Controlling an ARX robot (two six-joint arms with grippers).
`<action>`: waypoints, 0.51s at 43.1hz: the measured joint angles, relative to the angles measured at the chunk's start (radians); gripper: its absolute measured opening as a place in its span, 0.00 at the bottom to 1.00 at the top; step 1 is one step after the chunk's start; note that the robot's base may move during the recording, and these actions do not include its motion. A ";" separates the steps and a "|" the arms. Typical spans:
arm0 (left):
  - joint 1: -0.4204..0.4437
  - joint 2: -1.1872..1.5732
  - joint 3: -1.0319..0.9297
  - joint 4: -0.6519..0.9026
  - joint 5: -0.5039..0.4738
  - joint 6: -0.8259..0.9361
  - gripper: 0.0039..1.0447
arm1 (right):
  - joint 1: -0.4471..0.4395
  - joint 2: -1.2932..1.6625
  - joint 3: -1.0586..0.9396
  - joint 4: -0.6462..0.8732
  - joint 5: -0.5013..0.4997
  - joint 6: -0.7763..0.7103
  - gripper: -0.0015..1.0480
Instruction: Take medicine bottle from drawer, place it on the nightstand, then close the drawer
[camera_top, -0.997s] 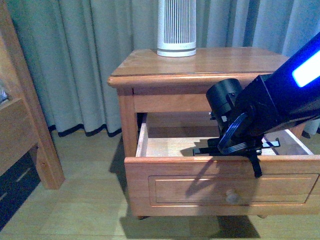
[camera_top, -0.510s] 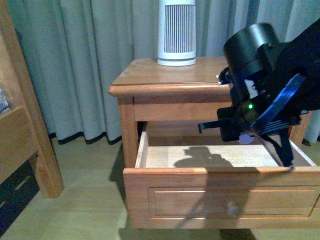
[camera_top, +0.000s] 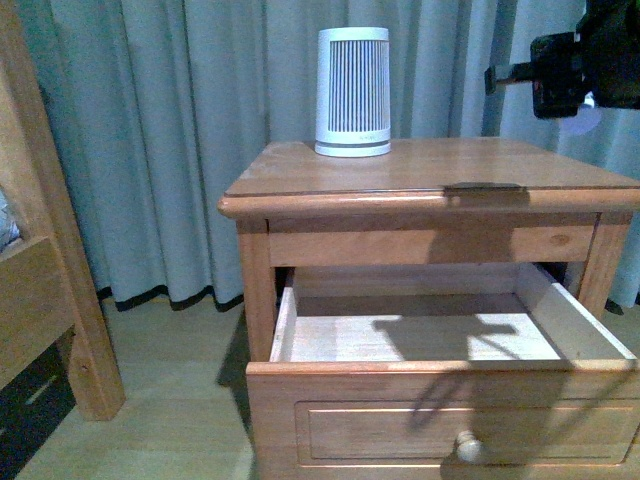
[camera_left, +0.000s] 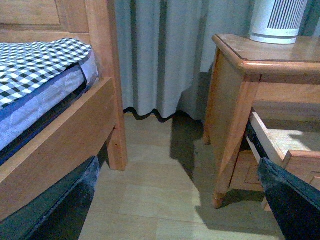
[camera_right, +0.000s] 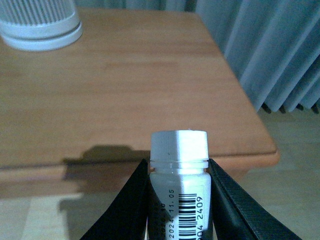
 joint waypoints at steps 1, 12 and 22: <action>0.000 0.000 0.000 0.000 0.000 0.000 0.94 | -0.008 0.013 0.025 -0.010 -0.005 0.000 0.29; 0.000 0.000 0.000 0.000 0.000 0.000 0.94 | -0.076 0.300 0.472 -0.252 0.015 0.038 0.29; 0.000 0.000 0.000 0.000 0.000 0.000 0.94 | -0.070 0.503 0.726 -0.350 0.019 0.077 0.29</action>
